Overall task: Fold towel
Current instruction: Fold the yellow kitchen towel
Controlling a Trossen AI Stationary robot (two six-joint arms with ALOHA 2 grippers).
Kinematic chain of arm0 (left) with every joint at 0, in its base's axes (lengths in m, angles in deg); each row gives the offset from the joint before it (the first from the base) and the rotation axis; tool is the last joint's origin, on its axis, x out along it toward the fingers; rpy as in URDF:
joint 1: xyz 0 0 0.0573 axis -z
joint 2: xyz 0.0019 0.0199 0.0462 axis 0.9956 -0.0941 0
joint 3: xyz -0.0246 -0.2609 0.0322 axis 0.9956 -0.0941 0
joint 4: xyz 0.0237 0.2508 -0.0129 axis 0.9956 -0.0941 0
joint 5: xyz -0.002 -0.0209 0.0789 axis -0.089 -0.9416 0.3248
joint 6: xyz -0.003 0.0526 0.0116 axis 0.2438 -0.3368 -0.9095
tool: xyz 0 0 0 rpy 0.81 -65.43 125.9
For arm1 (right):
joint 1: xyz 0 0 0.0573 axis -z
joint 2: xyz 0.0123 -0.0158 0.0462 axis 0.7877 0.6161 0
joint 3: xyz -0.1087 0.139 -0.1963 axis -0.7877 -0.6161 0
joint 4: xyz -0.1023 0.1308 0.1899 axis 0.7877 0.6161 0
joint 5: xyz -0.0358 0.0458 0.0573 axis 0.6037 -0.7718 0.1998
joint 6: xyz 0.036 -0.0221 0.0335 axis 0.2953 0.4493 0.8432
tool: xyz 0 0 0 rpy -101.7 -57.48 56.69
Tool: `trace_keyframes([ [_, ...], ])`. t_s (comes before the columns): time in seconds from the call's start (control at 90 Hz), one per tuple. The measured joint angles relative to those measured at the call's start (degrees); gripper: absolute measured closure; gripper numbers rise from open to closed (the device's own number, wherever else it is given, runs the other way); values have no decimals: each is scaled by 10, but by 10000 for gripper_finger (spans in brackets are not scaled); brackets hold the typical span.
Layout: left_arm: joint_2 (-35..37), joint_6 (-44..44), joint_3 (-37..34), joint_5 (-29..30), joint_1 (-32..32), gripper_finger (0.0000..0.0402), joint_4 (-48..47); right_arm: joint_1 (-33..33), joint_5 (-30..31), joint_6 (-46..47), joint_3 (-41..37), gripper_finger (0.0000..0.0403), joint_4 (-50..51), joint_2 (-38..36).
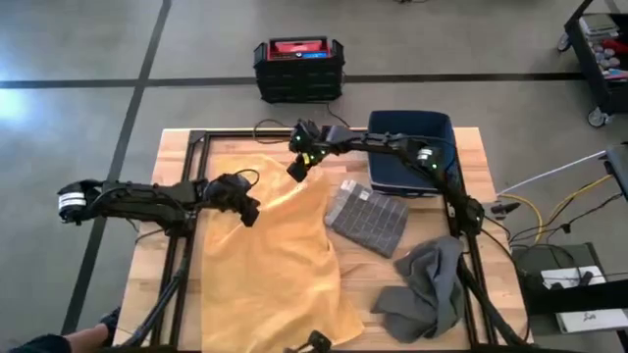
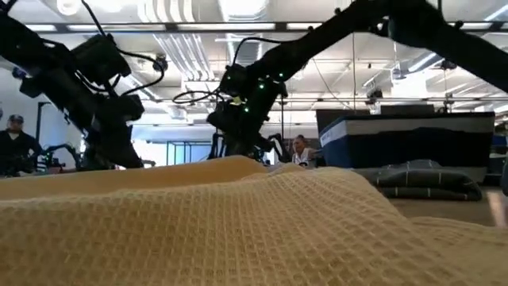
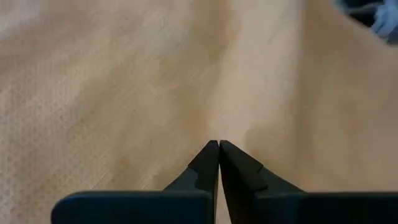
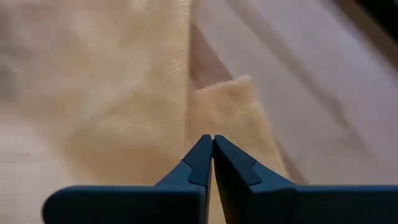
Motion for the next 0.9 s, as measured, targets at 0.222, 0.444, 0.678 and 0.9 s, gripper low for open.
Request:
trace_keyframes([
  [0.222,8,0,0,0,0,402,59,2,-34,-37,121,401,94,35],
  [0.444,7,1,0,0,0,402,71,56,-33,-40,162,401,132,29],
  [0.678,-2,-38,0,15,-5,401,158,62,-35,-94,160,401,159,26],
  [0.9,-116,-155,114,23,-76,401,174,41,-30,-106,159,400,164,-30],
])
